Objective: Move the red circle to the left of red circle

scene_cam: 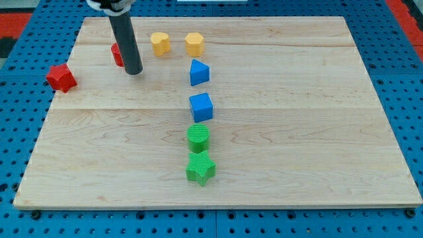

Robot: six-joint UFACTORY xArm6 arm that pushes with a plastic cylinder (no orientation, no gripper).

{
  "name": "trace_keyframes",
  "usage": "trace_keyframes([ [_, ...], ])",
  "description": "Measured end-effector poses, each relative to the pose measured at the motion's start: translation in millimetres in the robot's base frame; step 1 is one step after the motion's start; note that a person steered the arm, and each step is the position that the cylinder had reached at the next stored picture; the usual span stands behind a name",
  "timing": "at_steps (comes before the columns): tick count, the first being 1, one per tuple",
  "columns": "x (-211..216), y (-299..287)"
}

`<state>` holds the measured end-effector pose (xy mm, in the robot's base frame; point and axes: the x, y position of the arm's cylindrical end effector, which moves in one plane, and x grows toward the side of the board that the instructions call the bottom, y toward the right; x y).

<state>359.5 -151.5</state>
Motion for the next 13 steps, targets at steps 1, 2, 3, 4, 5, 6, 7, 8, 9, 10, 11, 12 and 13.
trace_keyframes([
  [1,-20.4,-22.9],
  [2,-45.6,-23.7],
  [3,1.1,-23.8],
  [4,95.4,-32.8],
  [5,95.8,-102.8],
  [6,66.4,-140.2],
  [7,20.7,-139.1],
  [8,-8.9,-137.5],
  [9,-14.7,-130.7],
  [10,13.0,-114.1],
  [11,-14.6,-93.9],
  [12,-48.2,-88.3],
  [13,-23.6,-70.0],
])
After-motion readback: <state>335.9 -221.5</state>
